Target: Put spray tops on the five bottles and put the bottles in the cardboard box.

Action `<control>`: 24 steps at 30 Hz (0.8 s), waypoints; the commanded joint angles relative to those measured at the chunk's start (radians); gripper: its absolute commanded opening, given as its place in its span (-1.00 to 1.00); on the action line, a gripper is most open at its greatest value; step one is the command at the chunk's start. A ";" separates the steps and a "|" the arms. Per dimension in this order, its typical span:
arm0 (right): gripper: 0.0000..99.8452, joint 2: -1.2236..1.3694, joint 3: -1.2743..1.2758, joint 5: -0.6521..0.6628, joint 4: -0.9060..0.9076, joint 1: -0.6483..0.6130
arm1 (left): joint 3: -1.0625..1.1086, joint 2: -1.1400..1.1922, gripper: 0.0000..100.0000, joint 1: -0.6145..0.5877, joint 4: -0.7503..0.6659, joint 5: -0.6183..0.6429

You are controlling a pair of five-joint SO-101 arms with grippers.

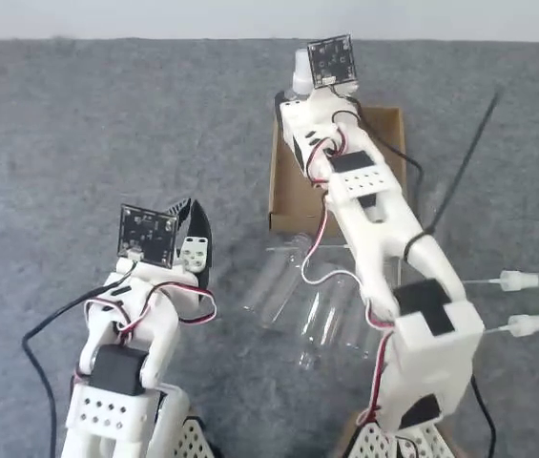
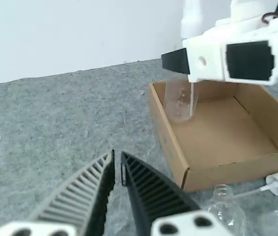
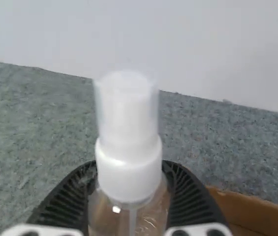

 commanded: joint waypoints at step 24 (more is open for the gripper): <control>-0.99 0.173 -0.120 -0.003 -0.151 0.007 | -0.004 0.002 -0.98 -0.002 -0.021 0.003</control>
